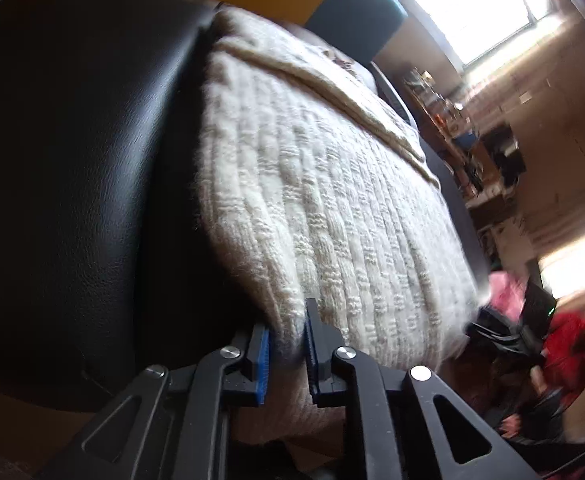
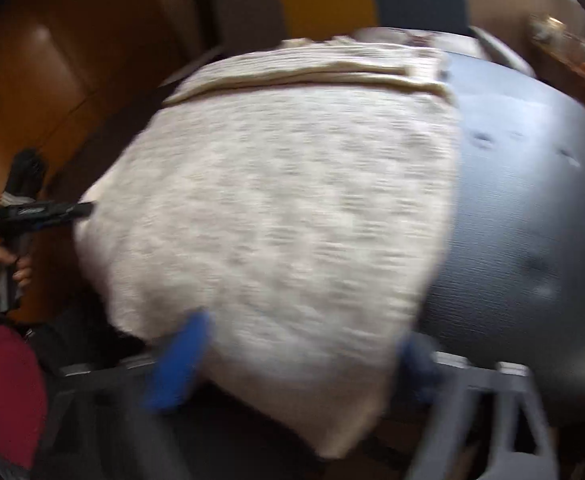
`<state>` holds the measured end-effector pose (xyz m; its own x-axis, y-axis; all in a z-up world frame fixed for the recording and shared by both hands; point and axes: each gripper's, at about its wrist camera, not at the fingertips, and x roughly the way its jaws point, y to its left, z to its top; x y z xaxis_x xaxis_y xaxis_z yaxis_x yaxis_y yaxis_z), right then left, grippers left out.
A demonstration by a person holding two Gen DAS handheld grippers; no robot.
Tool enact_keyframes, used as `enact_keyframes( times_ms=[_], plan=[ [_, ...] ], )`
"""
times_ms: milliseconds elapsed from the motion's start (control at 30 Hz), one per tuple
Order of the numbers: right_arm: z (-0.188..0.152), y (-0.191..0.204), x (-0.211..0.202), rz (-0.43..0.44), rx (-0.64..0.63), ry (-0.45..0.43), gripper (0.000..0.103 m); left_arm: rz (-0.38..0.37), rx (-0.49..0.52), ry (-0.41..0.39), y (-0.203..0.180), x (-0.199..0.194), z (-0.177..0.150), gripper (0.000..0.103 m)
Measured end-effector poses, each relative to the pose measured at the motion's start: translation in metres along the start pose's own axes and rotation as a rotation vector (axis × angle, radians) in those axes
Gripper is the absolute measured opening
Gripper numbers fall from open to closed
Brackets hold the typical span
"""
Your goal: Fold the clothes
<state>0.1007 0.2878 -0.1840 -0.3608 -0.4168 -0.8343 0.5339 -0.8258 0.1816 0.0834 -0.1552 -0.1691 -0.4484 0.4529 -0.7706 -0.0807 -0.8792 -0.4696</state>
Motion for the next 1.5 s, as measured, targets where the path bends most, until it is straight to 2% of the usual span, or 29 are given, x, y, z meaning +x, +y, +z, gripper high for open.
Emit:
enact_keyframes(
  times_ms=[33,67,133,200,267,300,333,367,467,600,800,867,1000,1067,1233,1400,1500],
  plan=[
    [0.001,0.010,0.006,-0.046,-0.036,0.023,0.103,0.009,0.026,-0.013,-0.006,0.000,-0.003,0.025],
    [0.004,0.015,0.009,-0.079,-0.055,0.049,0.103,0.014,0.040,-0.026,-0.009,-0.001,-0.005,0.027],
    [0.007,0.014,0.007,-0.080,-0.027,0.064,0.103,0.020,0.026,-0.045,-0.009,-0.001,-0.007,0.028],
    [0.006,0.002,-0.001,-0.046,0.052,0.034,0.092,0.013,-0.008,-0.048,-0.005,-0.001,-0.006,0.028],
    [0.003,-0.011,-0.010,-0.069,0.105,0.009,0.047,0.004,-0.044,-0.041,0.000,-0.002,-0.004,0.026],
    [0.001,-0.020,-0.015,-0.060,0.151,-0.007,0.036,0.000,-0.061,-0.038,0.003,-0.002,-0.003,0.014],
    [-0.001,-0.026,-0.018,-0.050,0.183,-0.020,0.020,0.005,-0.070,-0.035,0.005,-0.001,-0.003,0.011],
    [-0.002,-0.026,-0.019,-0.039,0.195,-0.026,0.017,0.001,-0.079,-0.039,0.007,-0.001,-0.004,0.010],
    [-0.006,-0.028,-0.022,-0.007,0.232,-0.045,0.015,0.021,-0.045,-0.049,0.002,-0.003,-0.008,0.009],
    [-0.011,-0.028,-0.022,0.067,0.276,-0.057,0.014,-0.072,-0.073,-0.020,0.008,-0.005,-0.016,0.008],
    [-0.021,-0.043,-0.023,0.224,0.370,-0.061,0.014,-0.156,-0.077,0.005,0.026,-0.017,-0.021,0.008],
    [-0.021,-0.048,-0.022,0.259,0.389,-0.056,0.014,-0.209,-0.098,0.011,0.029,-0.018,-0.019,0.008],
    [-0.010,-0.060,-0.028,0.353,0.432,-0.093,0.014,-0.376,-0.132,-0.028,0.041,-0.039,-0.012,0.008],
    [-0.003,-0.062,-0.032,0.383,0.442,-0.114,0.014,-0.421,-0.151,-0.043,0.044,-0.043,-0.008,0.008],
    [0.033,-0.073,-0.037,0.429,0.450,-0.163,0.014,-0.516,-0.187,-0.124,0.047,-0.050,0.014,0.008],
    [0.090,-0.088,-0.034,0.427,0.416,-0.201,0.014,-0.613,-0.166,-0.232,0.041,-0.060,0.064,0.008],
    [0.133,-0.101,-0.028,0.421,0.387,-0.220,0.014,-0.643,-0.148,-0.297,0.039,-0.057,0.112,0.008]
  ],
)
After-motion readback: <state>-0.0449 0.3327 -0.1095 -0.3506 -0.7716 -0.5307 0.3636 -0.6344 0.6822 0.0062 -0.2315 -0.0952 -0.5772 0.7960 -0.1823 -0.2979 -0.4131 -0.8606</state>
